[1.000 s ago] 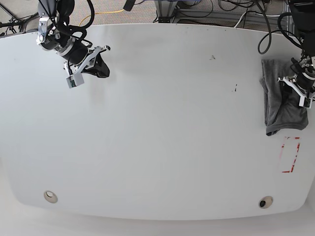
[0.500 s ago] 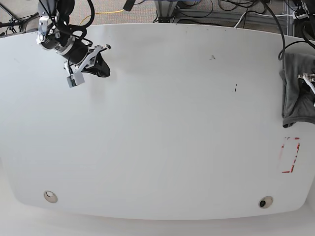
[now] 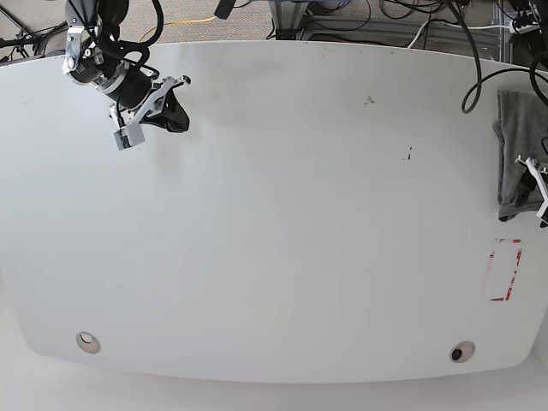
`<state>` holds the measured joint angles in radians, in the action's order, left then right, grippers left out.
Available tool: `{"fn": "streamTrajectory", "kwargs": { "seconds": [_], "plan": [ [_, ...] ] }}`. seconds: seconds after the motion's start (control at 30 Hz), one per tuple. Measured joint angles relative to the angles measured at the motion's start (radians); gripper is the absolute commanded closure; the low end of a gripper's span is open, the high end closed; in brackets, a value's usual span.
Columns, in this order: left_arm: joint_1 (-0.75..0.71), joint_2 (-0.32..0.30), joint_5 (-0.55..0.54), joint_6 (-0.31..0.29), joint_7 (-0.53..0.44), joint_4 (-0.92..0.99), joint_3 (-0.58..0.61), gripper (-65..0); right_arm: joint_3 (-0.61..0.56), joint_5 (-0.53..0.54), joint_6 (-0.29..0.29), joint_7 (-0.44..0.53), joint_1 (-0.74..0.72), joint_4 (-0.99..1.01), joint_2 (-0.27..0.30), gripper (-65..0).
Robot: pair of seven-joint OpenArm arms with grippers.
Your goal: Fold the T-shirt properly
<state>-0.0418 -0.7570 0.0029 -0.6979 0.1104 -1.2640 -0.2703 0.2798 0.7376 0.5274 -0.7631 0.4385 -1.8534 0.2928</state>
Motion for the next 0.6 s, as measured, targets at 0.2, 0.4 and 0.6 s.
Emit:
{"fn": "streamTrajectory", "kwargs": {
  "seconds": [0.2, 0.4, 0.6],
  "plan": [
    [-0.031, 0.119, 0.003, 0.002, -0.005, -0.212, 0.000, -37.4, 0.000, -0.100, -0.005, -0.001, -0.001, -0.014, -0.003, -0.6],
    [-0.083, 0.294, 0.040, 0.159, -0.010, -0.324, 0.018, -37.5, 0.003, -0.431, -0.003, 0.105, -0.003, -0.087, -0.093, -0.5],
    [-0.148, 0.476, 0.093, 0.305, -0.012, -0.418, 0.075, -37.4, 0.003, -0.750, 0.003, 0.356, 0.023, -0.089, -0.190, -0.5]
  ]
}}
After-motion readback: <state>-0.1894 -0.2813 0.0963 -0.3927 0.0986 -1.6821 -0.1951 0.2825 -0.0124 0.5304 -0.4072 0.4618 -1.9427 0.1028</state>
